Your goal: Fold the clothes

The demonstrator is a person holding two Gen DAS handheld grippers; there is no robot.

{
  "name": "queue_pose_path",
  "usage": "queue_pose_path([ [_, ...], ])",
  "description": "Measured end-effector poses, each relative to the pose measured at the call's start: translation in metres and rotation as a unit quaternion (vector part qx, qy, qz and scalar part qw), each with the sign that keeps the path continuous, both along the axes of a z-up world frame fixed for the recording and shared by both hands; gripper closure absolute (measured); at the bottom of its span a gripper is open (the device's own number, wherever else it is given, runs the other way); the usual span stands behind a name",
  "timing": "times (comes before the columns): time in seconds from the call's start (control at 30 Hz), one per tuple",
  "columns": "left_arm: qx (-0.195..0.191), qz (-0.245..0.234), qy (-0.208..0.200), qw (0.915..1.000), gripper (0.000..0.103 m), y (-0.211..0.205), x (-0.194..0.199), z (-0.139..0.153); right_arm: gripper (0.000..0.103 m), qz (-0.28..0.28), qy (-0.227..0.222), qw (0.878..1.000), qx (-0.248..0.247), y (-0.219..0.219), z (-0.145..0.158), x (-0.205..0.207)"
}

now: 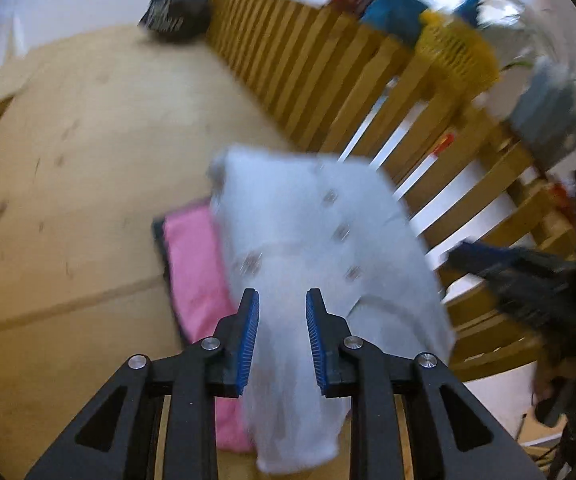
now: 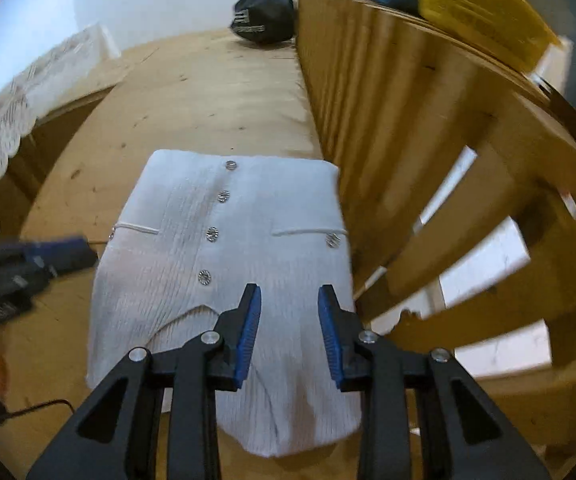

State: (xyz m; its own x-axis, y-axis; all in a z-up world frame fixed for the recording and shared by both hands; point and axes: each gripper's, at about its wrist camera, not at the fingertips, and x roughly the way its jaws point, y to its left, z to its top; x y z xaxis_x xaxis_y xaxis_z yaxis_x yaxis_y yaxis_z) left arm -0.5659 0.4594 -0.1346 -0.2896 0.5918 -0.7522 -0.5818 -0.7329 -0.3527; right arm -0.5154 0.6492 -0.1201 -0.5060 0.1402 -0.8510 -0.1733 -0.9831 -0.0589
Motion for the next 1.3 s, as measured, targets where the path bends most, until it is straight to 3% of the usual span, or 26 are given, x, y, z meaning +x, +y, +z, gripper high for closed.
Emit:
queue_pose_path([
  [0.1, 0.000, -0.014, 0.010, 0.9999, 0.081, 0.017, -0.008, -0.001, 0.085, -0.004, -0.017, 1.000, 0.002, -0.002, -0.019, -0.017],
  [0.27, -0.078, -0.006, -0.018, 0.9968, 0.080, 0.027, -0.034, -0.058, 0.085, -0.007, -0.059, 0.997, 0.047, -0.001, -0.064, -0.031],
  [0.37, -0.082, -0.007, -0.021, 0.9964, 0.080, 0.029, -0.039, -0.067, 0.084, -0.009, -0.062, 0.995, 0.079, -0.010, -0.062, -0.035],
  [0.43, -0.085, -0.001, -0.009, 0.9963, 0.082, 0.029, -0.034, -0.050, 0.084, -0.014, -0.045, 0.996, 0.070, -0.013, -0.046, -0.025],
  [0.5, -0.079, 0.002, 0.011, 0.9968, 0.077, 0.016, -0.016, -0.026, 0.074, -0.023, -0.022, 0.998, 0.055, -0.016, -0.028, -0.010],
  [0.53, -0.074, 0.001, 0.020, 0.9970, 0.072, 0.007, -0.005, -0.015, 0.064, -0.031, -0.005, 0.999, 0.040, -0.018, -0.018, 0.006],
  [0.57, -0.070, 0.001, 0.029, 0.9971, 0.059, -0.001, 0.005, -0.004, 0.058, -0.036, 0.006, 0.999, 0.027, -0.021, -0.011, 0.019],
  [0.6, -0.067, 0.000, 0.040, 0.9969, 0.049, -0.010, 0.017, 0.007, 0.058, -0.040, 0.016, 0.999, 0.021, -0.025, -0.008, 0.034],
  [0.63, -0.067, -0.002, 0.051, 0.9964, 0.046, -0.021, 0.032, 0.015, 0.058, -0.045, 0.026, 0.999, 0.015, -0.030, -0.005, 0.050],
  [0.83, -0.082, -0.005, 0.101, 0.9915, 0.037, -0.064, 0.100, 0.024, 0.051, -0.082, 0.062, 0.995, -0.001, -0.070, -0.005, 0.121],
  [1.13, -0.084, -0.030, 0.136, 0.9867, 0.029, -0.095, 0.188, 0.002, 0.050, -0.106, 0.079, 0.991, 0.023, -0.129, -0.018, 0.195],
  [1.3, -0.094, -0.028, 0.121, 0.9878, 0.029, -0.131, 0.221, 0.000, 0.050, -0.112, 0.079, 0.990, 0.025, -0.164, -0.007, 0.242],
])
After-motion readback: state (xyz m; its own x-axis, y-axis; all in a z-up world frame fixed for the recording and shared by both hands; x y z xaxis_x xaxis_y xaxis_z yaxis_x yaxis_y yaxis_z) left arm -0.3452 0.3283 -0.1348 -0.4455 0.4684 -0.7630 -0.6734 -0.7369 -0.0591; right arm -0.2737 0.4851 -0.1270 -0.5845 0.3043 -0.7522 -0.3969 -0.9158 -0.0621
